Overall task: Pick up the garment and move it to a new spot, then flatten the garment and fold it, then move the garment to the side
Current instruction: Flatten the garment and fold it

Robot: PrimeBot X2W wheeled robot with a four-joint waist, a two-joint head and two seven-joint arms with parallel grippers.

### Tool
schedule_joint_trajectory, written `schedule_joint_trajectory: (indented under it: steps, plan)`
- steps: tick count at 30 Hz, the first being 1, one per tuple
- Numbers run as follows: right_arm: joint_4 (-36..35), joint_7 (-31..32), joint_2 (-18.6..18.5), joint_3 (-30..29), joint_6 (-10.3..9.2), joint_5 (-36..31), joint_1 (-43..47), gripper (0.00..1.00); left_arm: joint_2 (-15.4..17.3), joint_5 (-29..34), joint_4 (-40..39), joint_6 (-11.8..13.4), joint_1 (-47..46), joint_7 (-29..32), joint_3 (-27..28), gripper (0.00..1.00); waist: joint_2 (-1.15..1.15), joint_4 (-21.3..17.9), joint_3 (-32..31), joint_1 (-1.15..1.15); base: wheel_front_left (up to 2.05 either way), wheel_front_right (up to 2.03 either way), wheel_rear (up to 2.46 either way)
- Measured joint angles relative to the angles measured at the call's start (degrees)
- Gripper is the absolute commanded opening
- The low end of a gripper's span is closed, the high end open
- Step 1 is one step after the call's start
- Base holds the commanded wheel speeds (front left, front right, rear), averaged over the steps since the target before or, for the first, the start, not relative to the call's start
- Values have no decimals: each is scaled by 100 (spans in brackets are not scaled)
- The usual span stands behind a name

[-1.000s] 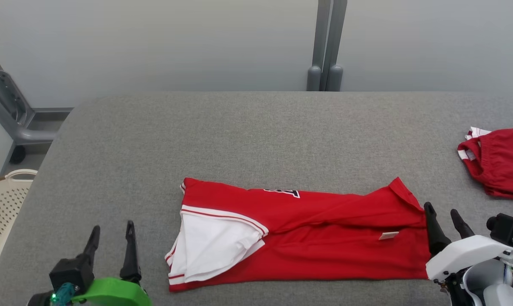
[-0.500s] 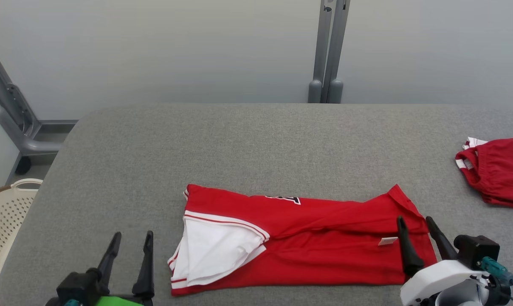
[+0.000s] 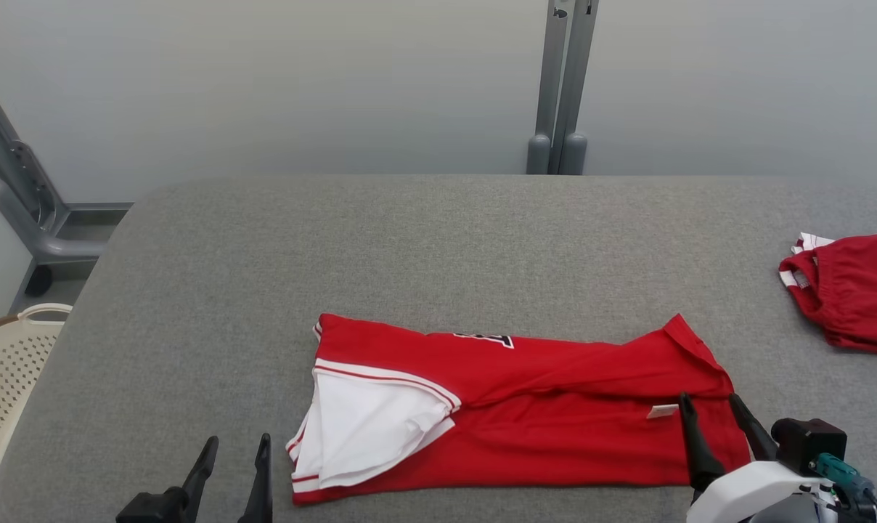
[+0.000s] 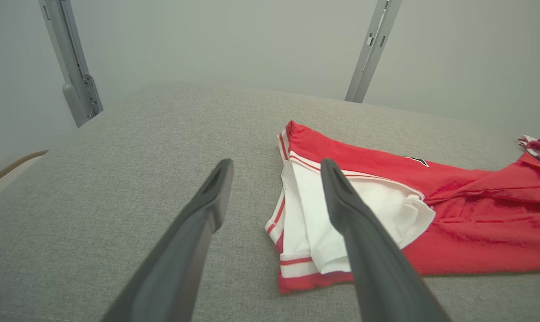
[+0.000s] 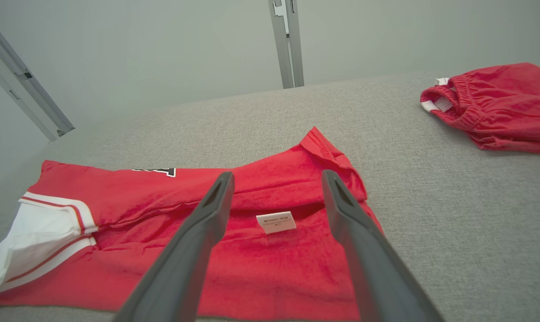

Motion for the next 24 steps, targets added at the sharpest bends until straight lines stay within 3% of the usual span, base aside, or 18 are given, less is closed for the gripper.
schedule_joint_trajectory:
  steps: [8,18,24]
  plan:
    - [19,534,1,-187,0,70,-263,100,-84,94,71,-69,-41,0,20,100,0,-67,26,0,0,0,0]
    - [-37,2326,-3,-504,0,-879,-1418,100,-199,162,180,-146,-146,0,15,100,0,-133,211,0,0,0,0]
    - [405,3330,-2,-762,0,-1269,-1934,100,-257,181,268,-214,-282,0,-58,100,0,-88,391,0,0,0,0]
